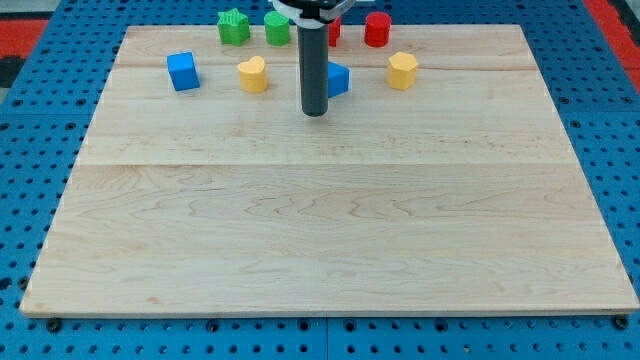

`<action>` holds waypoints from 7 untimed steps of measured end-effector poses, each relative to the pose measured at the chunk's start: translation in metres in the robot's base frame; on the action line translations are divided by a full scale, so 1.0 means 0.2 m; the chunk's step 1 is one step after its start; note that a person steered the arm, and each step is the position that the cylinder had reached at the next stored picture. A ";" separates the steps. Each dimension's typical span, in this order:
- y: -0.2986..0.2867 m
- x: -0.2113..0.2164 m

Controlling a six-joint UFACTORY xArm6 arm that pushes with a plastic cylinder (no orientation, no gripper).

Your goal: Push the blue triangle towards down

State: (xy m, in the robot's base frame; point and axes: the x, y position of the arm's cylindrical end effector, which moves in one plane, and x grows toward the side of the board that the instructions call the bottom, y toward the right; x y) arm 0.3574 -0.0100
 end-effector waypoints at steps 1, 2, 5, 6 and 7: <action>0.00 0.00; 0.00 0.00; 0.10 -0.10; 0.13 -0.06; 0.12 0.02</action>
State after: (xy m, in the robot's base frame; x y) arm 0.3608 0.0135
